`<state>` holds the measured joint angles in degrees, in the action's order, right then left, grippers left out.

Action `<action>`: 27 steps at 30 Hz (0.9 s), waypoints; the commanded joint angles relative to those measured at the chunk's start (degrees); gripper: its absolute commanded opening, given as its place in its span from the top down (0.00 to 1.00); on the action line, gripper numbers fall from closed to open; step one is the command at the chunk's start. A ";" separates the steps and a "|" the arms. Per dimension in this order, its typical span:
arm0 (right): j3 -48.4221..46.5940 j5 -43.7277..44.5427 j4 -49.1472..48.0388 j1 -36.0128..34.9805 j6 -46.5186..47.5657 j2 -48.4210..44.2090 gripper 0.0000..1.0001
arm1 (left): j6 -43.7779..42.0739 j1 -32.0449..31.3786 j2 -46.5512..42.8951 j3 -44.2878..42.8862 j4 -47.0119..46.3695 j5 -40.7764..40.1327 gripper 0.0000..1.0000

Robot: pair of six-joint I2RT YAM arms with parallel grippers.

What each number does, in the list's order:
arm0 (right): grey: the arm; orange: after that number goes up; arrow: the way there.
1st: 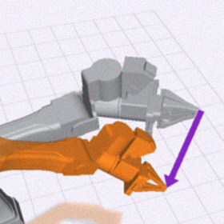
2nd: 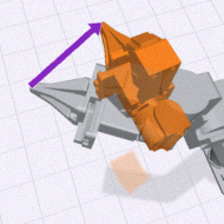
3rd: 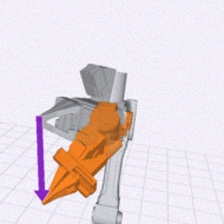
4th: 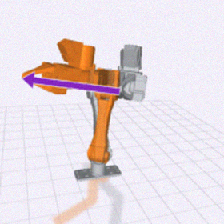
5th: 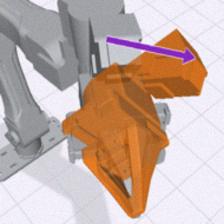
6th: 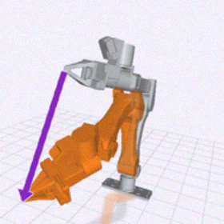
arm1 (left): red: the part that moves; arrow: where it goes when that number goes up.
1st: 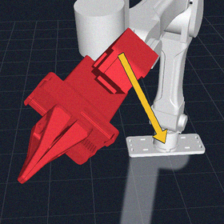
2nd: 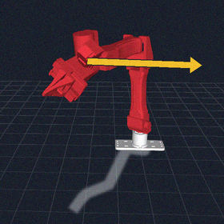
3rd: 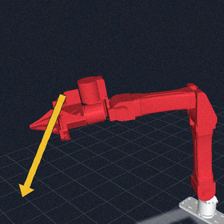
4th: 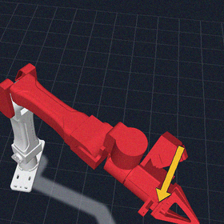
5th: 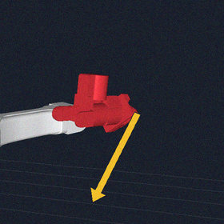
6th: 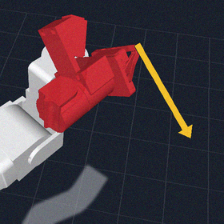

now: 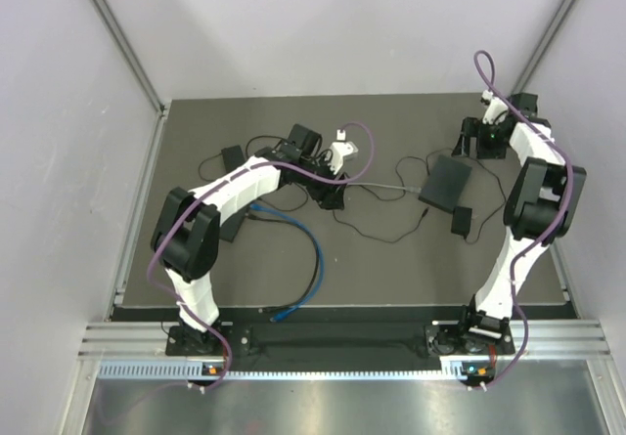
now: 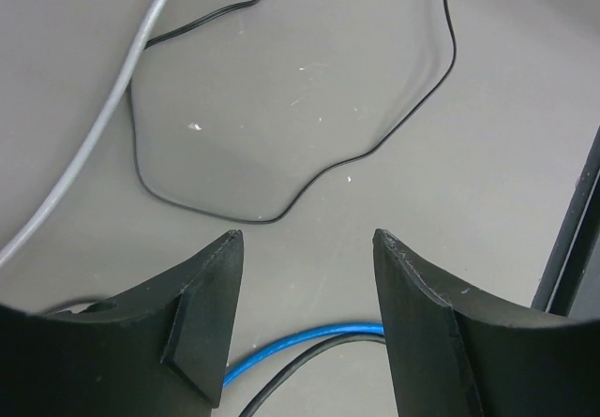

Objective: Insert the plug into the switch port

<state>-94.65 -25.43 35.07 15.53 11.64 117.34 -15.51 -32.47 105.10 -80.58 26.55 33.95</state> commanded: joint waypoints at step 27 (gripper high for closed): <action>15.96 9.00 -5.54 -15.09 17.96 -3.94 0.24 | 1.53 0.30 -2.79 2.09 -2.38 -5.22 0.39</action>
<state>-84.64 -17.17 26.57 1.26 21.45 117.97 -14.61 -32.51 105.16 -78.52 26.11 28.23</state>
